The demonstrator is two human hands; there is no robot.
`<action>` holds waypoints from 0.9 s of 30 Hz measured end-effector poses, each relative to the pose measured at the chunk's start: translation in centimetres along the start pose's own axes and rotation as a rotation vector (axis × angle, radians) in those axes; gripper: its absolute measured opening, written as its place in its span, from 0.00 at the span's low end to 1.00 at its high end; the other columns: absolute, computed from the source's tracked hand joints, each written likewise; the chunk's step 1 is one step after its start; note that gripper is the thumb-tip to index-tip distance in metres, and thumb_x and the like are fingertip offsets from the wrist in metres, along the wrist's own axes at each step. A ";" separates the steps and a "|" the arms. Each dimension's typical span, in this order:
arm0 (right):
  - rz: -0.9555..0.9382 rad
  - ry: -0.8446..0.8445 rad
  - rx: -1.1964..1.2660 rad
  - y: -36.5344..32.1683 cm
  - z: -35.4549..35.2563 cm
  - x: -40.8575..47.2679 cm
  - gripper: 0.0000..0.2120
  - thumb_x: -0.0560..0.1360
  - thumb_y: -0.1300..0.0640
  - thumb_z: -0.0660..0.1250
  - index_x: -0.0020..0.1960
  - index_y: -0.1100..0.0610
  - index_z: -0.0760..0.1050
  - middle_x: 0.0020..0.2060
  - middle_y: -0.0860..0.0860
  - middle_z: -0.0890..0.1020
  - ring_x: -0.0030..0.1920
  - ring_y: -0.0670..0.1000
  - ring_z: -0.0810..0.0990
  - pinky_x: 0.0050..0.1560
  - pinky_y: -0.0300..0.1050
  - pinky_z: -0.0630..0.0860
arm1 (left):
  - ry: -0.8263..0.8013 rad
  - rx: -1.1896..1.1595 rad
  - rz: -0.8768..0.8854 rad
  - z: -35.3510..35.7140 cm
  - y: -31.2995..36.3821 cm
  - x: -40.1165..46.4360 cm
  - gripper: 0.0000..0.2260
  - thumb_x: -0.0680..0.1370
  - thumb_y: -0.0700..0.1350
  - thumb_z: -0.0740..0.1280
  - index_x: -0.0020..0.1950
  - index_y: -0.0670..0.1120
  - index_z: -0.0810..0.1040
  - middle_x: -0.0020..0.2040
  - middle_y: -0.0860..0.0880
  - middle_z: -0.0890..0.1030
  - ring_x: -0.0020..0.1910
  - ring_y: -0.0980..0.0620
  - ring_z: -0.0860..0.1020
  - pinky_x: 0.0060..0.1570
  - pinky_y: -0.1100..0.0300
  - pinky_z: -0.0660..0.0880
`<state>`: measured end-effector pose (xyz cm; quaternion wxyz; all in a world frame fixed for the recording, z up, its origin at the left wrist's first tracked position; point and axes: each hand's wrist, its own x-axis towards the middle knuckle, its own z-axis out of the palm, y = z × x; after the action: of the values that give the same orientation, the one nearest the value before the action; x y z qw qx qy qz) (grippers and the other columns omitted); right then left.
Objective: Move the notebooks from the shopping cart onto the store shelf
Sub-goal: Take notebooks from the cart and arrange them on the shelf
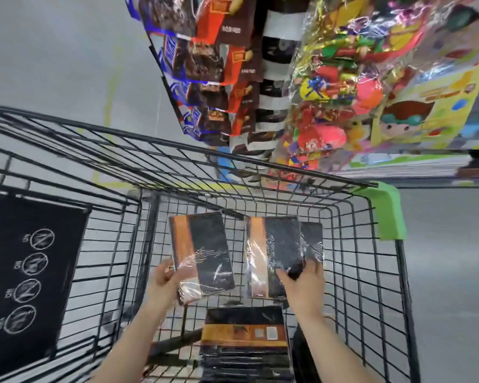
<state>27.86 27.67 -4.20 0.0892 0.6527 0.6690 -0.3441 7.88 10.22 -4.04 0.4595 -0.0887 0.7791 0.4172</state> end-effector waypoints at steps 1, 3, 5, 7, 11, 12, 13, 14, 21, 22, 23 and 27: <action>0.011 0.005 -0.050 -0.1 0.2 0.2 0.37 0.68 0.42 0.70 0.68 0.62 0.62 0.67 0.58 0.68 0.67 0.58 0.67 0.62 0.51 0.70 | 0.007 0.006 0.005 -0.8 -0.5 0.2 0.14 0.72 0.42 0.71 0.56 0.48 0.73 0.41 0.46 0.83 0.36 0.50 0.83 0.36 0.56 0.79; 0.031 0.001 -0.113 -0.2 0.8 0.4 0.41 0.66 0.42 0.71 0.69 0.63 0.61 0.66 0.61 0.69 0.67 0.60 0.67 0.62 0.53 0.70 | 0.023 0.021 0.017 -1.6 -0.9 0.4 0.09 0.74 0.39 0.67 0.46 0.53 0.72 0.29 0.53 0.83 0.25 0.60 0.79 0.26 0.65 0.75; 0.062 -0.007 -0.090 -0.4 1.3 0.6 0.42 0.66 0.45 0.73 0.69 0.65 0.58 0.65 0.63 0.69 0.66 0.61 0.67 0.63 0.54 0.69 | 0.045 0.017 0.008 -1.8 -1.2 0.5 0.09 0.75 0.38 0.67 0.46 0.51 0.72 0.26 0.53 0.81 0.22 0.62 0.77 0.23 0.66 0.74; 0.092 -0.021 -0.098 -0.9 1.5 0.7 0.41 0.67 0.47 0.73 0.69 0.67 0.57 0.66 0.65 0.68 0.68 0.62 0.65 0.66 0.55 0.65 | 0.040 0.009 0.023 -1.8 -1.2 0.4 0.09 0.74 0.39 0.68 0.51 0.50 0.72 0.35 0.51 0.81 0.24 0.61 0.79 0.25 0.64 0.75; 0.094 -0.103 -0.012 -1.0 1.5 0.4 0.32 0.72 0.48 0.68 0.68 0.65 0.63 0.66 0.64 0.68 0.68 0.61 0.65 0.68 0.56 0.65 | 0.009 0.020 0.043 -2.0 -0.8 0.1 0.09 0.75 0.40 0.68 0.48 0.52 0.72 0.35 0.54 0.82 0.28 0.60 0.80 0.26 0.69 0.74; 0.091 -0.118 0.072 -1.2 1.0 0.1 0.27 0.74 0.50 0.66 0.67 0.63 0.65 0.64 0.63 0.70 0.65 0.61 0.69 0.66 0.56 0.68 | -0.009 0.028 0.056 -2.1 -0.1 -0.5 0.08 0.75 0.41 0.67 0.47 0.53 0.72 0.37 0.53 0.82 0.30 0.59 0.80 0.26 0.70 0.73; 0.074 -0.117 0.137 -1.4 0.2 -0.3 0.20 0.75 0.53 0.65 0.63 0.60 0.67 0.60 0.62 0.74 0.60 0.60 0.74 0.62 0.56 0.72 | -0.029 0.057 0.069 -2.3 0.6 -1.2 0.07 0.76 0.41 0.66 0.48 0.52 0.72 0.40 0.50 0.82 0.33 0.57 0.80 0.28 0.69 0.74; 0.059 -0.116 0.179 -1.6 -0.8 -0.8 0.13 0.75 0.55 0.64 0.58 0.58 0.69 0.54 0.60 0.78 0.52 0.58 0.78 0.55 0.55 0.76 | -0.044 0.075 0.079 -2.4 1.4 -2.1 0.06 0.76 0.41 0.66 0.51 0.50 0.73 0.44 0.47 0.82 0.36 0.56 0.80 0.31 0.67 0.74; -0.067 -0.169 0.327 -2.8 -11.1 -6.2 0.10 0.76 0.59 0.64 0.56 0.59 0.70 0.42 0.51 0.79 0.43 0.55 0.80 0.46 0.49 0.77 | -0.085 0.155 0.128 -3.2 7.3 -10.3 0.18 0.76 0.42 0.67 0.64 0.45 0.69 0.55 0.44 0.79 0.45 0.49 0.78 0.48 0.55 0.75; -0.075 -0.178 0.351 -2.6 -12.7 -6.8 0.12 0.76 0.59 0.64 0.58 0.60 0.69 0.43 0.51 0.77 0.45 0.53 0.78 0.46 0.47 0.75 | -0.078 0.174 0.145 -3.1 8.0 -11.6 0.17 0.76 0.43 0.67 0.63 0.44 0.70 0.52 0.45 0.80 0.43 0.49 0.78 0.43 0.58 0.74; -0.098 -0.190 0.369 -2.4 -14.2 -7.6 0.13 0.76 0.58 0.64 0.59 0.60 0.68 0.44 0.50 0.77 0.43 0.51 0.77 0.45 0.45 0.74 | -0.081 0.180 0.169 -2.8 8.6 -12.9 0.15 0.76 0.43 0.67 0.62 0.44 0.70 0.49 0.46 0.80 0.42 0.49 0.78 0.39 0.59 0.75; -0.152 -0.193 0.459 -0.1 -20.1 -9.2 0.13 0.76 0.56 0.64 0.59 0.57 0.69 0.37 0.45 0.77 0.25 0.40 0.76 0.28 0.33 0.71 | -0.128 0.204 0.222 -0.2 11.3 -17.5 0.15 0.77 0.44 0.65 0.63 0.46 0.71 0.46 0.44 0.82 0.42 0.45 0.83 0.36 0.55 0.80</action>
<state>35.60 31.78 16.14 -0.0241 0.5678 0.6091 -0.5532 11.69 12.96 16.29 0.4658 0.0719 0.7916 0.3890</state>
